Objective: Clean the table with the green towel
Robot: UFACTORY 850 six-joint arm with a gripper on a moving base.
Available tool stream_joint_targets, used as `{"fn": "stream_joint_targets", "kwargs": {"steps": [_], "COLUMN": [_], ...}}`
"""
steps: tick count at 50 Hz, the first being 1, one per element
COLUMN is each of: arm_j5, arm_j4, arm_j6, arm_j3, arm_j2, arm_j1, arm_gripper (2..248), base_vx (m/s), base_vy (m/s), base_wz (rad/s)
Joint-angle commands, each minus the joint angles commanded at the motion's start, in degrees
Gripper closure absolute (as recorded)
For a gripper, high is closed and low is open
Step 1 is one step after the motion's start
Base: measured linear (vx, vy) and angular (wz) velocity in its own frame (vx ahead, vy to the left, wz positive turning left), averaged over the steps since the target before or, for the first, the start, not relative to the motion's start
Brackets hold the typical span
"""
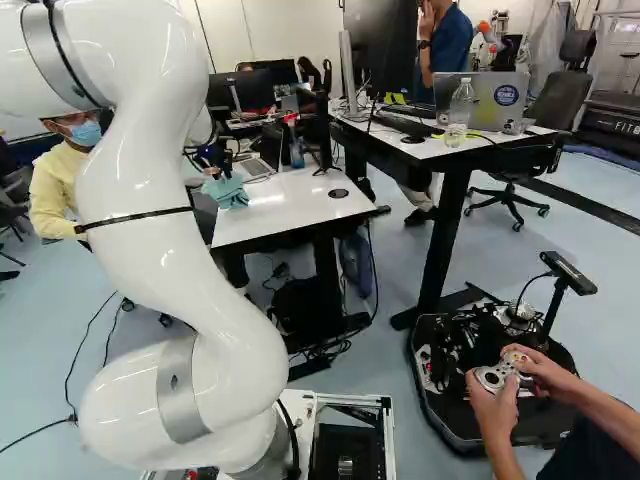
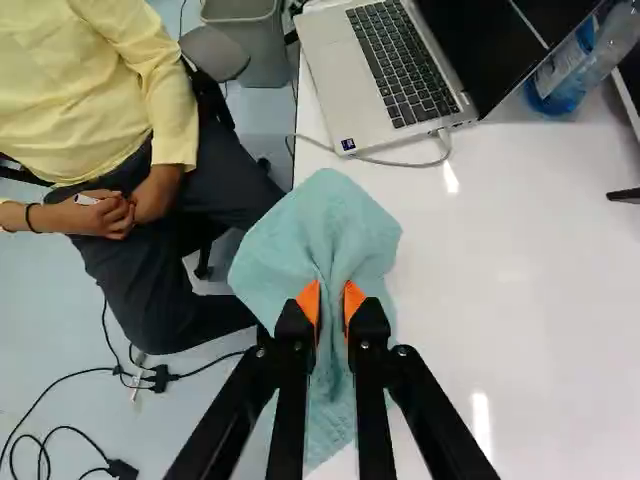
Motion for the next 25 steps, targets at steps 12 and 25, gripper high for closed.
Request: {"fn": "stream_joint_targets", "kwargs": {"steps": [12, 25], "arm_j5": [-1.6, -1.8], "arm_j4": [0.0, 0.0], "arm_j6": [0.0, 0.0], "arm_j3": [2.1, 5.8], "arm_j2": [3.0, 7.6], "arm_j1": [0.4, 1.3], "arm_gripper": [199, 199], "base_vx": [0.0, 0.0], "base_vy": [0.0, 0.0], "base_wz": [0.0, 0.0]}}
